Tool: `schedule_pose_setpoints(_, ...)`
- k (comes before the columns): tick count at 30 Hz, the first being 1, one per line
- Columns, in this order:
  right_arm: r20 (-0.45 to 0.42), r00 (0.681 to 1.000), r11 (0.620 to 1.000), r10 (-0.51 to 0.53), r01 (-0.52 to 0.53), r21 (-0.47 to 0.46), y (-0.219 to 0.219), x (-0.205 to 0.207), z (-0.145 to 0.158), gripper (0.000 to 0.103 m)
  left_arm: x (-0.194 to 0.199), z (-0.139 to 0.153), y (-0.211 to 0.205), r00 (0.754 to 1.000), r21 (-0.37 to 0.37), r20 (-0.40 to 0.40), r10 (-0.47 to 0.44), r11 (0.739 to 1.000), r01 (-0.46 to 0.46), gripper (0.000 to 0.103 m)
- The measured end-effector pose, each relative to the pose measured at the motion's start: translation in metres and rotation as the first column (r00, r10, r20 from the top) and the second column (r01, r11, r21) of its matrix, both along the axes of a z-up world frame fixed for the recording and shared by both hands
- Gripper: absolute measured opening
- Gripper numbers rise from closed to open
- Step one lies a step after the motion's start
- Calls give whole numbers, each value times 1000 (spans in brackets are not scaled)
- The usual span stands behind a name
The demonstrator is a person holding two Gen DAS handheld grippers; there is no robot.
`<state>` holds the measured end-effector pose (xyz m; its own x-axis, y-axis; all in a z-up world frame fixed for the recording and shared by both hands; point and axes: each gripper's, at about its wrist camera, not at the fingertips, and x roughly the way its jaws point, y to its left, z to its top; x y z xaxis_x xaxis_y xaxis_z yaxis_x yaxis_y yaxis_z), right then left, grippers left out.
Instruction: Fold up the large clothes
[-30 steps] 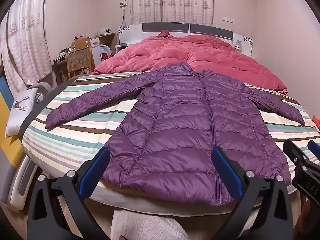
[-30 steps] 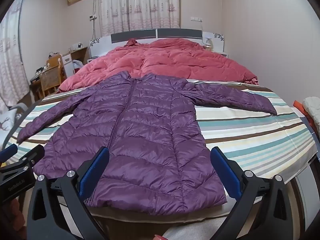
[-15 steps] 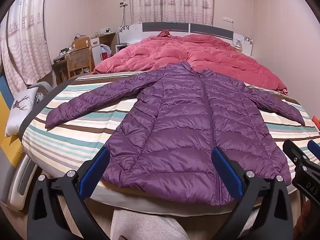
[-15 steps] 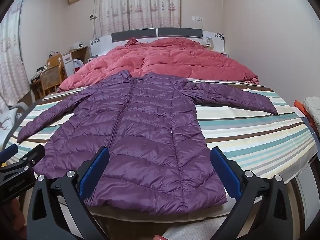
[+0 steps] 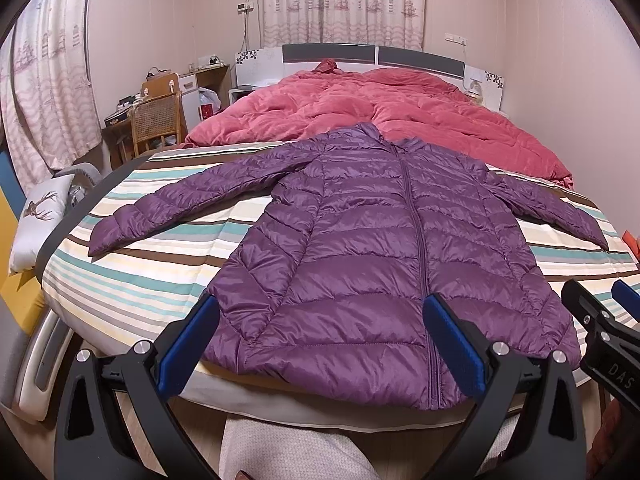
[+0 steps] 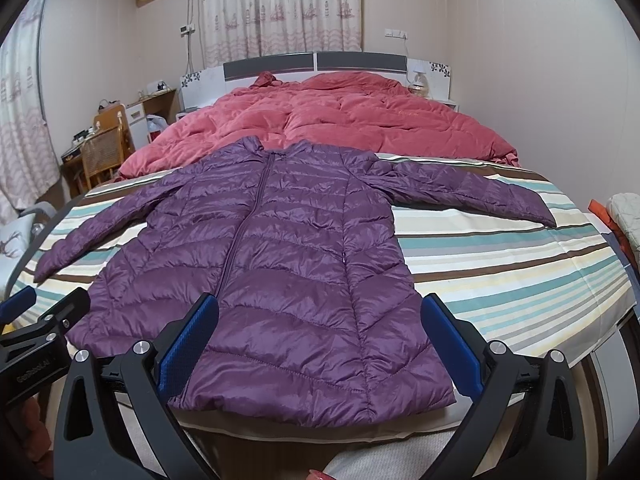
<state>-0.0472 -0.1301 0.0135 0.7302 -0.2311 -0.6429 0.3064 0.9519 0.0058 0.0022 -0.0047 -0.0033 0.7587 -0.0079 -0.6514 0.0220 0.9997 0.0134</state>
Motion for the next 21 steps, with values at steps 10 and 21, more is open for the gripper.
schedule_pose_setpoints(10, 1, 1000, 1000, -4, 4, 2, -2, 0, 0, 100, -3, -1, 1, 1000, -3, -2, -2, 1000, 2, 101)
schedule_pose_setpoints(21, 1, 1000, 1000, -2, 2, 0, -2, 2, -1, 100, -3, -2, 1, 1000, -5, -6, 0, 1000, 0, 101)
